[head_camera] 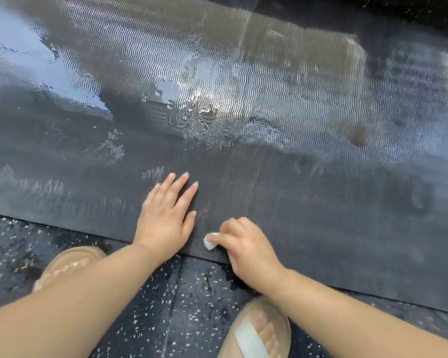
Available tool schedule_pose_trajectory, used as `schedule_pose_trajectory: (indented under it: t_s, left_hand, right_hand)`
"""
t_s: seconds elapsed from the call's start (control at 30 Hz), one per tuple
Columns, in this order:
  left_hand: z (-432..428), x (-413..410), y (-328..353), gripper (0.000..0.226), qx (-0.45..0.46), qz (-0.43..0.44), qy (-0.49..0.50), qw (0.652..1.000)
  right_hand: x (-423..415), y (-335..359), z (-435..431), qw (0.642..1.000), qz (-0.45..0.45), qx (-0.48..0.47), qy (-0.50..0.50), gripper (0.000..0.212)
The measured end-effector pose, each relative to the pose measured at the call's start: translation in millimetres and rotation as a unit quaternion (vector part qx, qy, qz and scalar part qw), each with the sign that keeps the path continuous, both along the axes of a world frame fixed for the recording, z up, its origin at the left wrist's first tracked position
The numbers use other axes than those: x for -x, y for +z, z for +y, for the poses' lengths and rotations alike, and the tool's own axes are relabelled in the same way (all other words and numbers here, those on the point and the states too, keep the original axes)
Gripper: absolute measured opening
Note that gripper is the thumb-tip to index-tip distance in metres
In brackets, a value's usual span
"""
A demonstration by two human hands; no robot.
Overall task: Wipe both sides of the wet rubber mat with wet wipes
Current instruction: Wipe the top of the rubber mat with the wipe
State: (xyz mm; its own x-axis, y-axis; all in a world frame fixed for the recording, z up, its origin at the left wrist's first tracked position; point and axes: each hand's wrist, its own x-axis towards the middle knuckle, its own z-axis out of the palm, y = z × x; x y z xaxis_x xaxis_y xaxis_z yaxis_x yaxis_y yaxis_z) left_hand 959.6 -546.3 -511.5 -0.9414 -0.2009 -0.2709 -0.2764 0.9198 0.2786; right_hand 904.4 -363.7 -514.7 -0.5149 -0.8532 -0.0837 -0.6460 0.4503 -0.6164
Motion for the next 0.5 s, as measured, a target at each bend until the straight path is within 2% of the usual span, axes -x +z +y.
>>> schedule_pose_trajectory:
  t_s: [0.07,0.17,0.27,0.37,0.43,0.5]
  left_hand:
    - [0.2,-5.8,0.7,0.057,0.005,-0.01,0.002,1.0]
    - [-0.9,-8.8,1.6,0.056,0.013,-0.018,-0.003,1.0]
    - [-3.1,-9.4,1.4,0.052,0.015,-0.015,-0.002,1.0]
    - [-5.4,-12.4,-2.0,0.05,-0.013,-0.014,0.026,0.999]
    - [-7.0,-14.1,-3.2,0.052,-0.028,-0.012,0.044,0.999]
    - [-8.5,-14.0,-2.1,0.049,-0.029,-0.015,0.047,0.998]
  right_hand:
    - [-0.4,6.1,2.7,0.999,-0.036,-0.003,0.038,0.031]
    - [41.8,14.5,-18.1,0.996,-0.084,0.029,-0.014,0.028]
    - [107.8,10.0,-52.3,0.993,-0.016,0.034,-0.114,0.033]
    - [161.4,-3.6,-74.1,0.977,0.041,-0.005,-0.208,0.026]
    - [160.2,-9.0,-78.7,0.974,0.074,-0.024,-0.21,0.024]
    - [129.5,-7.9,-75.6,0.983,0.095,-0.001,-0.156,0.019]
